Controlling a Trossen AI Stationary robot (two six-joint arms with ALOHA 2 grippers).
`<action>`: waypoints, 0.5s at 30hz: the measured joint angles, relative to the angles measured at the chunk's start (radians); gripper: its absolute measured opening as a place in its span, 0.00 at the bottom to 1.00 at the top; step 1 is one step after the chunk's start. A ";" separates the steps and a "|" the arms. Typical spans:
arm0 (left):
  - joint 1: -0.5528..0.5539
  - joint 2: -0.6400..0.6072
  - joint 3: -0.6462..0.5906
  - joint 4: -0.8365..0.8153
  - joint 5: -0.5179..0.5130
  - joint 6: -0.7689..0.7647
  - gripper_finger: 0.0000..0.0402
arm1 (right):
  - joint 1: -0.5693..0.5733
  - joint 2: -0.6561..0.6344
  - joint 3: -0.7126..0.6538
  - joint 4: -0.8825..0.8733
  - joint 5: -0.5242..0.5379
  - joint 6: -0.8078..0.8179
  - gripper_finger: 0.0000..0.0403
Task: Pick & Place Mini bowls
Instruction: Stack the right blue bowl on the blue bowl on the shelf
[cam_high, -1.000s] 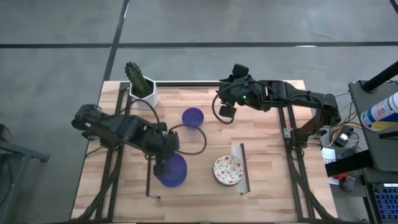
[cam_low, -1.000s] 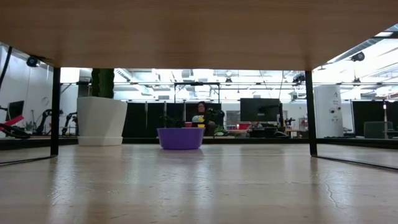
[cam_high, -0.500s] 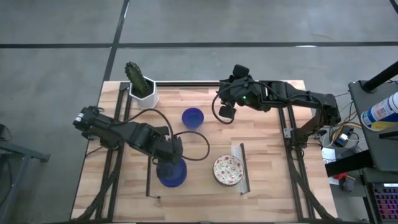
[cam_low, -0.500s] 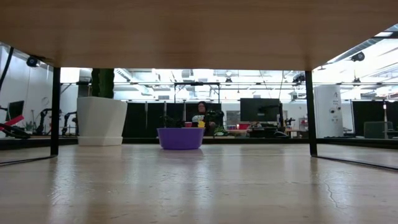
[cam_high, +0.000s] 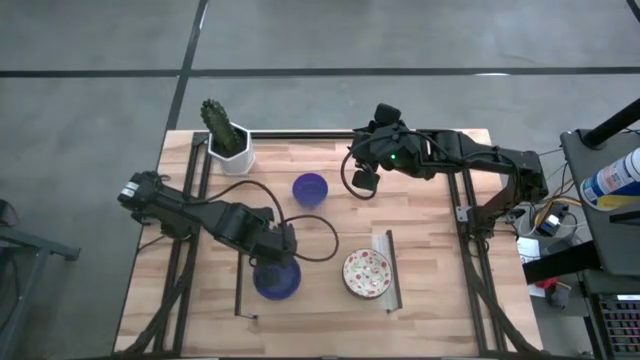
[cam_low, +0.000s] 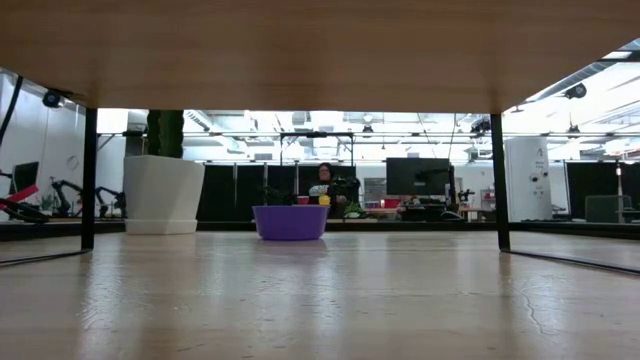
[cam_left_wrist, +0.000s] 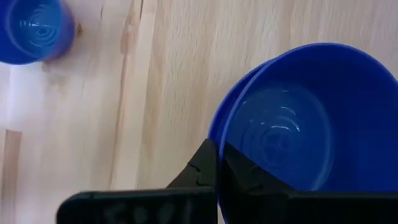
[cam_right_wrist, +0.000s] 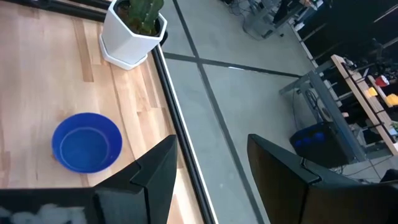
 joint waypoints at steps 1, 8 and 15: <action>0.000 0.000 0.000 0.004 0.001 -0.008 0.01 | 0.000 0.000 0.000 0.000 0.000 0.000 0.48; 0.001 0.000 0.003 0.002 0.028 -0.008 0.13 | 0.000 0.000 0.000 0.000 -0.007 0.003 0.48; 0.013 -0.010 0.061 -0.033 0.060 -0.006 0.20 | 0.000 0.000 0.000 -0.008 -0.007 0.003 0.48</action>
